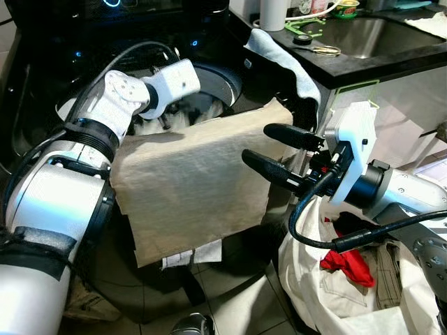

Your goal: Clothes washing

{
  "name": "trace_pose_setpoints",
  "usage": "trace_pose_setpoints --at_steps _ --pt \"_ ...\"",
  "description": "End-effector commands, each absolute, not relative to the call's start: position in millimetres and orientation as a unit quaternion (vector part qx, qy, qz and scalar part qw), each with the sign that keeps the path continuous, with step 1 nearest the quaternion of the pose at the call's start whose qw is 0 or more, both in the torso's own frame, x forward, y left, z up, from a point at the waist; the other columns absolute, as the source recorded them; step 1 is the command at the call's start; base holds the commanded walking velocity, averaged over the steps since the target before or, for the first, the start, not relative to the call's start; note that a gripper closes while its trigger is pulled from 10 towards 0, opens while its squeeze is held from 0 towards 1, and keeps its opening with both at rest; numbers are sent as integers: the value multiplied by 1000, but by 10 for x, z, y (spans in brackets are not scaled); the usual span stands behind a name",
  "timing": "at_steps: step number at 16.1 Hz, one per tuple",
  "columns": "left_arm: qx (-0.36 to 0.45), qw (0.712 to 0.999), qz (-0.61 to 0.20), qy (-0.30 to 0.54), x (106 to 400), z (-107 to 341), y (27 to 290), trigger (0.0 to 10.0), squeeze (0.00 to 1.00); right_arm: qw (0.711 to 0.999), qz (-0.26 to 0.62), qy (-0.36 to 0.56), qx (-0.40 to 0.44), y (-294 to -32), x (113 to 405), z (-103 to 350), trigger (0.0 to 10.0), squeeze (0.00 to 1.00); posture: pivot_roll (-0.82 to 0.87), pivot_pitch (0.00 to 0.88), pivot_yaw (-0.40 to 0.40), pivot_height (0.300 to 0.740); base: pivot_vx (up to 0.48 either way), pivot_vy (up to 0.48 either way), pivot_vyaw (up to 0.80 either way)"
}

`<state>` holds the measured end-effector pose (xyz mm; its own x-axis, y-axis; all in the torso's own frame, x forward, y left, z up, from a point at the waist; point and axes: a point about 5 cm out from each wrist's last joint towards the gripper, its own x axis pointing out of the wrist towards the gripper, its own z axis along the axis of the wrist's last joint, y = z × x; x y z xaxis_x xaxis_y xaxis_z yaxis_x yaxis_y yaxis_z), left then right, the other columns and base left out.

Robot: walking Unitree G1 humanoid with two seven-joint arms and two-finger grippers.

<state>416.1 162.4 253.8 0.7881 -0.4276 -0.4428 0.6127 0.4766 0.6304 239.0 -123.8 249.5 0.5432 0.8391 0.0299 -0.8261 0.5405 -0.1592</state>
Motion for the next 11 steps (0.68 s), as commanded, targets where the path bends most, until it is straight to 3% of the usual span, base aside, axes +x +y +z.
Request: trace_pose_setpoints --at_steps 1,4,5,6,8,10,11 --pt "380 870 -303 86 4177 2755 1579 10000 1000 874 477 -53 -71 -1234 2392 2520 10000 0 -68 0 70 740 0 0 0" --pt "260 915 -308 0 4175 3008 1470 10000 1000 879 468 -59 -68 -1244 2406 2538 10000 0 -69 0 78 740 0 0 0" --pt "138 928 -331 -97 4110 3207 1403 10000 0 905 413 -76 -66 -1279 2486 2549 10000 0 -73 0 93 740 0 0 0" --pt "25 918 -353 -180 3946 3262 1448 10000 0 939 323 -109 -48 -1343 2601 2589 10000 0 -77 0 104 740 0 0 0" --pt "-3 908 -363 -212 3742 3126 1490 10000 0 958 250 -137 -29 -1434 2657 2653 10000 0 -87 0 116 740 0 0 0" --pt "74 925 -311 -208 3461 2735 1481 10000 0 977 136 -161 -46 -1602 2666 2634 10000 0 -87 0 113 740 0 0 0" --pt "123 932 -285 -189 3227 2429 1430 10000 0 986 75 -151 -10 -1658 2626 2536 10000 0 -83 0 111 740 0 0 0"
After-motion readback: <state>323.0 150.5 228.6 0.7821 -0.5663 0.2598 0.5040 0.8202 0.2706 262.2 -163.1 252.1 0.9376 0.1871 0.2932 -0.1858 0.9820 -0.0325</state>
